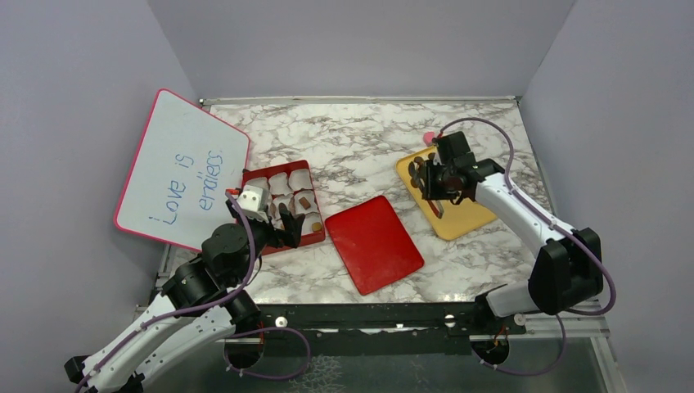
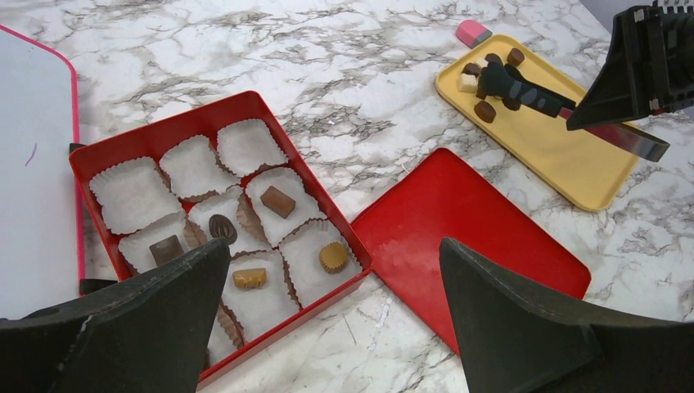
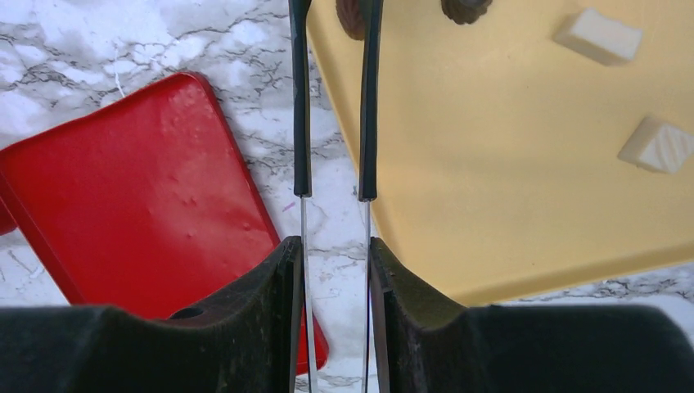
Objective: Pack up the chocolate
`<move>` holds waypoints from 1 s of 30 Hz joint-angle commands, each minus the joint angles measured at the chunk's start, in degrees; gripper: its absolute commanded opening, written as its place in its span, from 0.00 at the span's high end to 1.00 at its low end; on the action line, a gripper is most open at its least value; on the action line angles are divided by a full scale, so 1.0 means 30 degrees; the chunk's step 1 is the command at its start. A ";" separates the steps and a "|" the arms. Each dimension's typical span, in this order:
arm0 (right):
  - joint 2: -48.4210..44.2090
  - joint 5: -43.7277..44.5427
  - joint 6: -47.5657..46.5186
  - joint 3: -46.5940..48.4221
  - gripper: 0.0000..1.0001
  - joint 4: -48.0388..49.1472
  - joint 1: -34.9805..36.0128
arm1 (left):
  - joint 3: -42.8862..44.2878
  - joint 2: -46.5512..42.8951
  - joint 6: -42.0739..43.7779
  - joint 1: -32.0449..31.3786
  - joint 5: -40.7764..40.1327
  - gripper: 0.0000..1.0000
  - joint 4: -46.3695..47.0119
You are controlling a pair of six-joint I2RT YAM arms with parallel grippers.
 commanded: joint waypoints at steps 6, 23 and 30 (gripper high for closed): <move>0.2244 0.2720 -0.0304 0.1364 0.63 -0.1345 0.0978 | -0.0056 -0.0254 0.0306 0.0075 -0.0161 0.01 0.0512; 0.3435 0.3431 -0.0518 0.1845 0.64 -0.1932 0.1510 | -0.0098 -0.0510 0.0452 0.0092 -0.0168 0.01 0.0640; 0.3806 0.4219 -0.0795 0.2728 0.68 -0.2588 0.1542 | -0.0162 -0.0991 0.0407 0.0098 -0.0353 0.01 0.0644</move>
